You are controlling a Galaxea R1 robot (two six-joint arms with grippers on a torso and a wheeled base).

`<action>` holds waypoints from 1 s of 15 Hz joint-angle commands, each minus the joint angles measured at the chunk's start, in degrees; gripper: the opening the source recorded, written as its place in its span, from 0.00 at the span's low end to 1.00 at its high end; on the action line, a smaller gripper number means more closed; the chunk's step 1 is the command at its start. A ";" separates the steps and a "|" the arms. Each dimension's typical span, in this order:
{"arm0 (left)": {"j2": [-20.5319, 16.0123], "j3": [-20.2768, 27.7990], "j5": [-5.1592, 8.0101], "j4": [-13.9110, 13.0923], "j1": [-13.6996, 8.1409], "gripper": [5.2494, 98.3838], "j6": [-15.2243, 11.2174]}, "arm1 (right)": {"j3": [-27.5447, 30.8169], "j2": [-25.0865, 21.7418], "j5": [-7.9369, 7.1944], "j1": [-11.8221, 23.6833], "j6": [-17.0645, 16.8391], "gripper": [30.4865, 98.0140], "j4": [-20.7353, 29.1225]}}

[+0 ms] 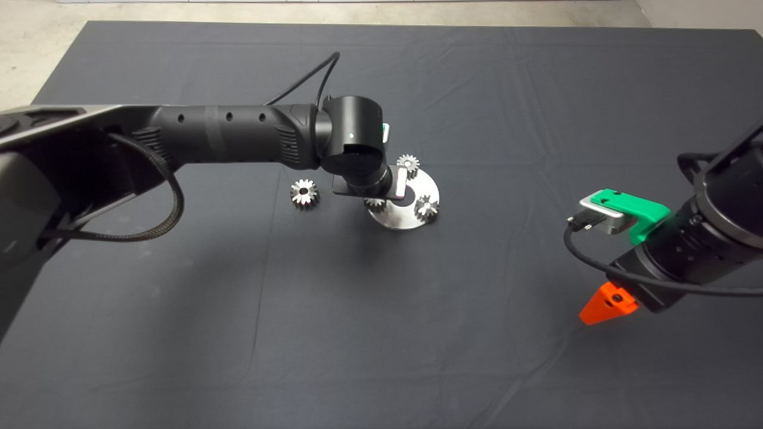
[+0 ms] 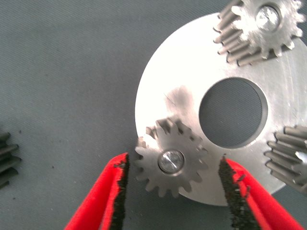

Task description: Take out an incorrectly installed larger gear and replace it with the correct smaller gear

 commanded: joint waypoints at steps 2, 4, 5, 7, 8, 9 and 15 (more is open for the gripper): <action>0.50 8.08 8.34 -4.92 -9.26 0.46 -4.48 | 0.03 -0.20 -7.05 0.50 -0.12 0.99 1.94; -0.72 14.05 8.43 -20.24 -17.01 0.47 -8.53 | 0.46 0.41 -7.01 0.50 0.58 0.99 1.98; -1.82 16.47 8.43 -22.82 -17.47 0.51 -9.44 | 0.64 0.60 -6.87 0.50 0.67 0.99 2.03; -4.87 23.71 8.34 -25.08 -17.39 0.52 -12.98 | 1.86 0.59 -6.96 0.58 0.93 0.99 2.29; -7.62 27.74 8.34 -26.34 -17.38 0.54 -15.33 | 2.22 0.50 -6.96 0.58 1.30 0.99 2.29; -10.67 32.15 8.34 -27.71 -17.38 0.57 -18.25 | 3.01 0.41 -6.88 0.58 2.17 0.99 2.72; -16.47 43.57 8.25 -30.18 -17.38 0.66 -20.90 | 8.29 0.67 -6.79 0.67 6.74 0.99 2.91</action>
